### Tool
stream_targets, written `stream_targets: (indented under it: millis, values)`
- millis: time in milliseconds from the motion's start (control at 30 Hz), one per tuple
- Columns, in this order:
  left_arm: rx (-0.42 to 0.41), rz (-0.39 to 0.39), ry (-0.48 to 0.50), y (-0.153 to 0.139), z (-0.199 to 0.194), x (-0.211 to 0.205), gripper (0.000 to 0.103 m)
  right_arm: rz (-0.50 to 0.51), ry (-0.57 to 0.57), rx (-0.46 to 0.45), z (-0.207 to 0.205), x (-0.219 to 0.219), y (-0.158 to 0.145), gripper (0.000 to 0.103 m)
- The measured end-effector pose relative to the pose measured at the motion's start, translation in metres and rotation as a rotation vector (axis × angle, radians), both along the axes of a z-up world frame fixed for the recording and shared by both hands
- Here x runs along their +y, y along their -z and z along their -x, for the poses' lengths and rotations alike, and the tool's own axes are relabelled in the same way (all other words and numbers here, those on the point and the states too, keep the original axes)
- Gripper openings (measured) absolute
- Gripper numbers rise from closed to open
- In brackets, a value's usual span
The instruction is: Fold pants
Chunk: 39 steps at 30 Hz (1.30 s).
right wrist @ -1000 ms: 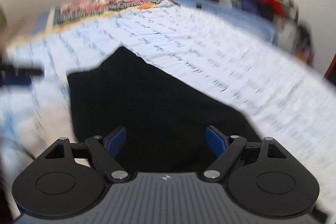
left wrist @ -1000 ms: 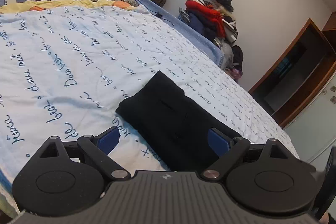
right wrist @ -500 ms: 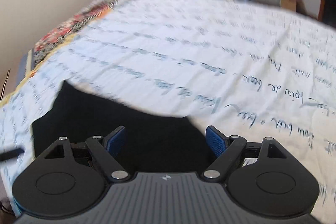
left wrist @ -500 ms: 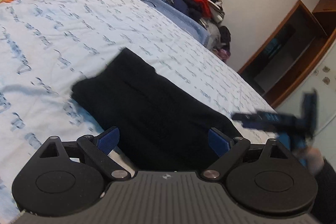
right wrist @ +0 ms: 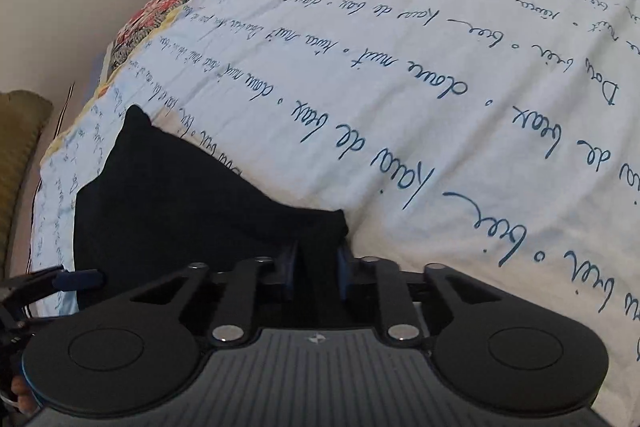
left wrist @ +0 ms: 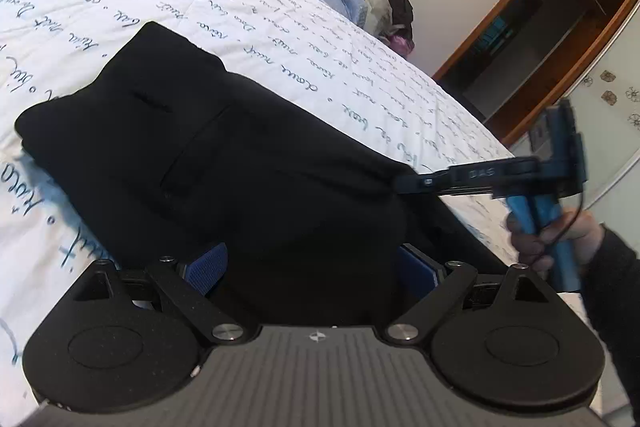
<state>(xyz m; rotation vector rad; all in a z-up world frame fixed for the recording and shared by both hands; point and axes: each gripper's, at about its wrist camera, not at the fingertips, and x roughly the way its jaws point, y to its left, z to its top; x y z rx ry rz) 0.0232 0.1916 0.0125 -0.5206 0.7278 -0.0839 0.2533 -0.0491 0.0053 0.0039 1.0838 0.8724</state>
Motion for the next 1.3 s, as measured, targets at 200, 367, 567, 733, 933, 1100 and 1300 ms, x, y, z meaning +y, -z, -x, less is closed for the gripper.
stream_targets:
  millis: [200,367,567,733,933,1100,1300]
  values:
    - [-0.027,-0.085,0.034,0.003,-0.004,-0.012,0.098,-0.031,0.026,-0.017,-0.01,-0.012,0.008,0.01]
    - [-0.033,-0.098,0.043,0.004,-0.003,-0.012,0.098,-0.188,0.123,0.1,-0.016,-0.038,0.022,0.01]
    - [-0.038,-0.043,-0.007,-0.012,-0.001,-0.002,0.098,-0.238,0.176,-0.023,0.021,-0.039,-0.033,0.013]
    - [0.01,-0.057,-0.022,-0.01,-0.021,-0.003,0.098,-0.222,0.025,0.018,0.036,0.032,-0.035,0.013]
    - [-0.002,-0.172,0.018,0.001,-0.021,-0.017,0.098,-0.104,0.001,0.102,0.011,0.116,-0.009,0.013]
    - [-0.025,-0.14,0.024,0.004,-0.013,-0.011,0.098,0.049,-0.09,-0.047,0.018,0.144,-0.022,0.014]
    - [-0.057,-0.109,0.021,0.009,-0.007,-0.009,0.099,0.225,-0.217,-0.165,0.016,0.149,-0.014,0.073]
